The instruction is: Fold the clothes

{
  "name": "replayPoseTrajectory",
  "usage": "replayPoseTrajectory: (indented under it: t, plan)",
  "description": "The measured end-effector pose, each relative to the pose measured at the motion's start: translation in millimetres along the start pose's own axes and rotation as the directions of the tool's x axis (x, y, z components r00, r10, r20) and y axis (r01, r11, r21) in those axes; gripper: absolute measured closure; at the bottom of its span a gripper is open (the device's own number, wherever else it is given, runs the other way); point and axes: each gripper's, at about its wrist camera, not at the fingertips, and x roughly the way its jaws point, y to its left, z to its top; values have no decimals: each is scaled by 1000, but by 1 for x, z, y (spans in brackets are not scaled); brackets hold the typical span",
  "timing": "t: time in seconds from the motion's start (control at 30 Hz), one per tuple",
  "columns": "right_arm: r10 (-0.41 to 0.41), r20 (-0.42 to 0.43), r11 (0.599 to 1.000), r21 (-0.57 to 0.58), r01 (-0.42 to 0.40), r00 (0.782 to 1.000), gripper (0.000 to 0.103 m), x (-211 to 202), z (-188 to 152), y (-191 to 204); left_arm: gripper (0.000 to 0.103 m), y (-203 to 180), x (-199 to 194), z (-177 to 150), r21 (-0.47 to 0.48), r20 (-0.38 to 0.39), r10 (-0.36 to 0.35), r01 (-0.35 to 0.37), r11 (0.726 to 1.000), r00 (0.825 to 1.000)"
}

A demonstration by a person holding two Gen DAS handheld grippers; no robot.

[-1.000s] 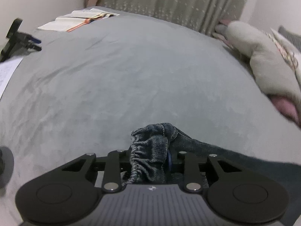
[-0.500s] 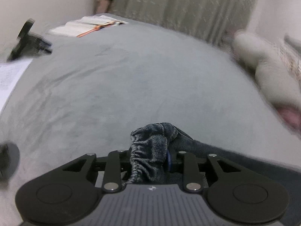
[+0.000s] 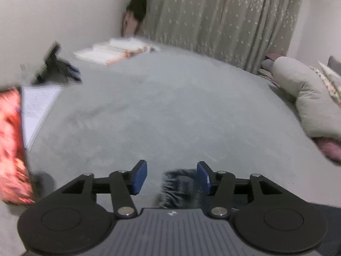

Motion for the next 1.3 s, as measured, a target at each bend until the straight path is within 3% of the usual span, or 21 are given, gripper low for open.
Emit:
replayPoseTrajectory:
  t: [0.07,0.17,0.3,0.33,0.43,0.5,0.57,0.6,0.67,0.8,0.87,1.03,1.1,1.2,1.3]
  plan:
    - [77,9,993,-93,-76,997,28,-9,-3,18,47,-26,-11,-18,91,-23,-68,70,993,997]
    - [211,-36,935,-286,-212,977,29,-23,-14,50,46,-66,-28,-46,223,-70,-164,175,959,984]
    - [460,-151,781,-401,-479,875,30,-52,-34,82,46,-115,-49,-84,366,-152,-278,315,876,948]
    - [480,-170,758,-413,-505,861,30,-55,-37,86,46,-124,-54,-94,384,-177,-304,351,854,936]
    - [530,-263,648,-488,-585,806,30,-61,-53,119,46,-135,-53,-103,391,-228,-334,400,829,915]
    - [514,-276,615,-542,-573,812,30,-58,-58,146,46,-138,-48,-102,405,-230,-304,375,834,925]
    - [532,-283,606,-531,-592,798,30,-52,-53,163,43,-140,-43,-101,419,-230,-273,348,839,934]
    - [548,-293,600,-515,-612,784,29,-47,-49,174,34,-135,-38,-100,397,-242,-270,349,849,932]
    - [560,-318,586,-500,-637,765,29,-41,-51,187,25,-123,-30,-97,332,-267,-282,362,871,922]
    - [564,-408,521,-498,-693,717,19,-31,-63,223,25,-109,-28,-92,247,-278,-317,387,889,907]
    - [592,-447,464,-491,-737,671,15,-38,-64,229,25,-105,-28,-90,219,-277,-330,394,893,902]
    - [609,-446,440,-498,-747,656,17,-48,-61,226,25,-95,-28,-86,149,-282,-361,413,898,889]
    - [613,-410,468,-499,-729,675,16,-46,-57,232,25,-93,-26,-84,122,-296,-375,424,897,879]
    - [616,-371,454,-553,-698,695,16,-42,-57,261,26,-88,-26,-78,83,-303,-407,449,890,862]
    - [651,-368,427,-545,-722,664,16,-40,-56,282,26,-81,-29,-72,56,-289,-447,481,875,846]
